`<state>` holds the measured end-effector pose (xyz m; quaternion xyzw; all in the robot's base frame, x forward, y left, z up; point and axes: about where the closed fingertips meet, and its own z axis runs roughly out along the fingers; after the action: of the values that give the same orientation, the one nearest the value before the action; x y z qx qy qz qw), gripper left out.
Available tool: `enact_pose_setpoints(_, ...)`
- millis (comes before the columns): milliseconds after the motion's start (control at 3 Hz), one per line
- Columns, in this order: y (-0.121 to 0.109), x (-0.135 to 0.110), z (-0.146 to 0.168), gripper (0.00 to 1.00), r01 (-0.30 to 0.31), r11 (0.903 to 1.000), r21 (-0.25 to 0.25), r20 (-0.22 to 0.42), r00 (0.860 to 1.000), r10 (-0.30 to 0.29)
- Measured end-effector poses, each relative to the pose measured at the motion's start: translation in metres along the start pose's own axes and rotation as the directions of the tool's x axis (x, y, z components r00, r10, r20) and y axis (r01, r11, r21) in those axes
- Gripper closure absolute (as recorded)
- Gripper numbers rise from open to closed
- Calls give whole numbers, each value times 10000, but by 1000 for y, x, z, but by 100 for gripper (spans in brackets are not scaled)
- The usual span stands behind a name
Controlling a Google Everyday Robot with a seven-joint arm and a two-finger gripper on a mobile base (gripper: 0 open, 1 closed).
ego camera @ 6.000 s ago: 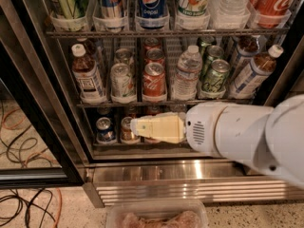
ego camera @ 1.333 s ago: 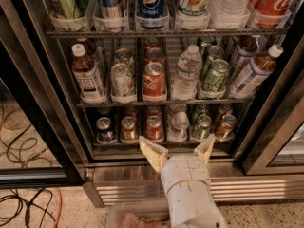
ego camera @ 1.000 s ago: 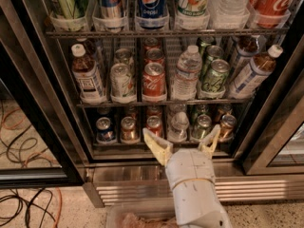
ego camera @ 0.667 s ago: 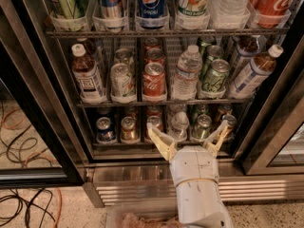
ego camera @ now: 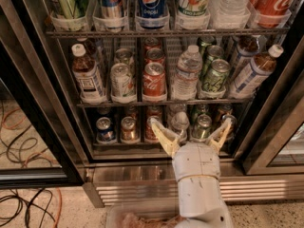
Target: Pick green can from middle shelf of fridge
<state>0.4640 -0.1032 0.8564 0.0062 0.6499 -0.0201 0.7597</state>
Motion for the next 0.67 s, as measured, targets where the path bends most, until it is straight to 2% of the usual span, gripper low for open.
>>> enact_pose_setpoints(333, -23, 0, 23, 0, -183, 9983, 545, 892, 9959, 134)
enact_pose_setpoints(667, -49, -5, 44, 0, -393, 9914, 1244, 1751, 9844, 171)
